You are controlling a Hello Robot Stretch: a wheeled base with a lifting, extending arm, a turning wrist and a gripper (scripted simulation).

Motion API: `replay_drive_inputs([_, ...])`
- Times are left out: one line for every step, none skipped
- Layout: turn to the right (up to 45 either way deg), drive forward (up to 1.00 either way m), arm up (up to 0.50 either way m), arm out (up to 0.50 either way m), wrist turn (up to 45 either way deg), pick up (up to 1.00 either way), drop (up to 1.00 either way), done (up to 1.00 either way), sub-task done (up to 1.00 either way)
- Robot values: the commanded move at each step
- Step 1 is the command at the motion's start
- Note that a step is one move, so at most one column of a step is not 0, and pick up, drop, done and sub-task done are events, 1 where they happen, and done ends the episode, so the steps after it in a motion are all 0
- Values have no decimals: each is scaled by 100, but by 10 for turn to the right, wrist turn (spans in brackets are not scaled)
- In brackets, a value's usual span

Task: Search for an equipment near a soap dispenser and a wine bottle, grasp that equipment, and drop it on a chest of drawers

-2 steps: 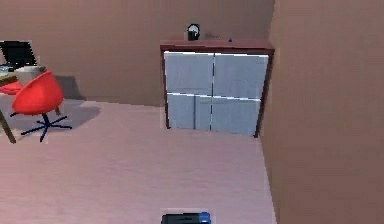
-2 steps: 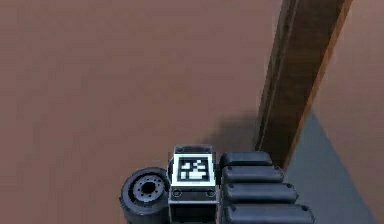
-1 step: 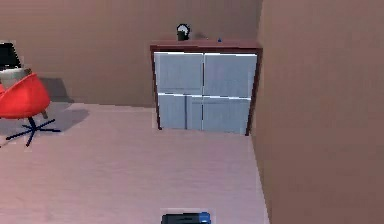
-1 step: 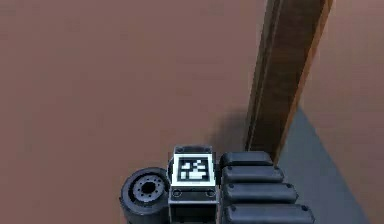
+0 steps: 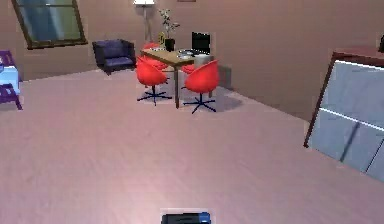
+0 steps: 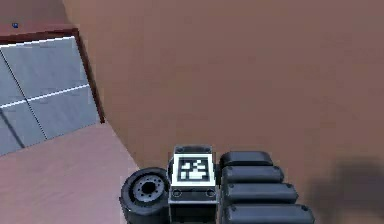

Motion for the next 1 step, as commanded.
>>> replay_drive_inputs([-450,0,0,0,0,0,0,0,0])
